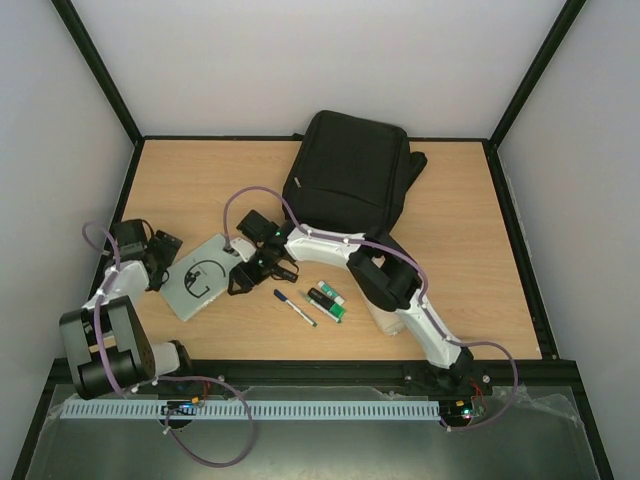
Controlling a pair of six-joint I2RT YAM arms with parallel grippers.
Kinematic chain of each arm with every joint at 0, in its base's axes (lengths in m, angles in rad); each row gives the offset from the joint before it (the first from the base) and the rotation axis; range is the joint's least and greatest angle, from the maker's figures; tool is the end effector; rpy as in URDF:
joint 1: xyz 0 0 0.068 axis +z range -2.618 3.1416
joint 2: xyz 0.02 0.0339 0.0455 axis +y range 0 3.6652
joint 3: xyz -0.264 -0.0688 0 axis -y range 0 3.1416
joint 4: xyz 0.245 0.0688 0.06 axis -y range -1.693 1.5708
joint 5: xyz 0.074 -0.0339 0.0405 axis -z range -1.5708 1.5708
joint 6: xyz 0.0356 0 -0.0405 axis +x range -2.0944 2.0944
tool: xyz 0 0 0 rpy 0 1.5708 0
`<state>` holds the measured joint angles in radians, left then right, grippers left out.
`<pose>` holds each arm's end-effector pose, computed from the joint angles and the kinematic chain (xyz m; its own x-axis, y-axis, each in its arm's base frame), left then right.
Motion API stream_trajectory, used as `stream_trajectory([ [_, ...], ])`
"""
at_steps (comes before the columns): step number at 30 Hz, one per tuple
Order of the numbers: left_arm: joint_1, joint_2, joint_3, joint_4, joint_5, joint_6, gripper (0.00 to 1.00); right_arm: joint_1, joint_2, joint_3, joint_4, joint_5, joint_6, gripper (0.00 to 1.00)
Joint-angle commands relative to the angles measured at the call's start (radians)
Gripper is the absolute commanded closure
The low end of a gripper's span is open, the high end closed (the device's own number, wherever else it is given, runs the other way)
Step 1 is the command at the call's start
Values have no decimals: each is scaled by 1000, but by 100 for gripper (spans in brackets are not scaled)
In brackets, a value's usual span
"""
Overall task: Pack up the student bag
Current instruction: Adjust the book at the center of the board, then pick up the book from the center of the board.
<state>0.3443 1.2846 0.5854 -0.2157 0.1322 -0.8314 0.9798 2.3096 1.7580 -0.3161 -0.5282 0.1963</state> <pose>0.2259 0.0760 0.1684 -0.3114 -0.8897 -0.3338 -0.7257 0.4494 -0.5210 0.2668 0.4299 0.1515 -0.5922 -0.5802 -0.5592 -0.7986 0.3302 0.5032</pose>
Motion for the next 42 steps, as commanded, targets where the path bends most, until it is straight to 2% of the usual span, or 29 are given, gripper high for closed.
stream_trajectory([
  [1, -2, 28, -96, 2, 125, 15, 3, -29, 52, 76, -11, 55, 40, 38],
  [10, -54, -121, -206, -60, 177, 47, 6, -99, 102, 176, -29, 81, 55, 37],
  [14, -98, -227, -232, -106, 219, 3, 7, -112, 134, 233, -51, 86, 52, 36],
  [16, -124, -276, -236, -125, 290, -44, 8, -116, 152, 262, -61, 101, 47, 35],
  [18, -164, -321, -218, -153, 330, -69, 9, -117, 175, 296, -79, 122, 39, 34],
  [22, -190, -368, -94, -279, 302, -16, 9, -130, 184, 330, -95, 159, 35, 33],
  [25, -201, -354, -12, -325, 215, 44, 8, -142, 162, 326, -102, 184, 40, 32],
  [30, -199, -294, -25, -244, 68, 68, 8, -144, 112, 280, -97, 172, 36, 36],
  [38, -200, -104, -75, -90, 6, 88, 9, -144, 96, 219, -86, 97, 48, 43],
  [42, -200, -40, -95, -33, 3, 90, 14, -144, 110, 211, -87, 84, 50, 45],
])
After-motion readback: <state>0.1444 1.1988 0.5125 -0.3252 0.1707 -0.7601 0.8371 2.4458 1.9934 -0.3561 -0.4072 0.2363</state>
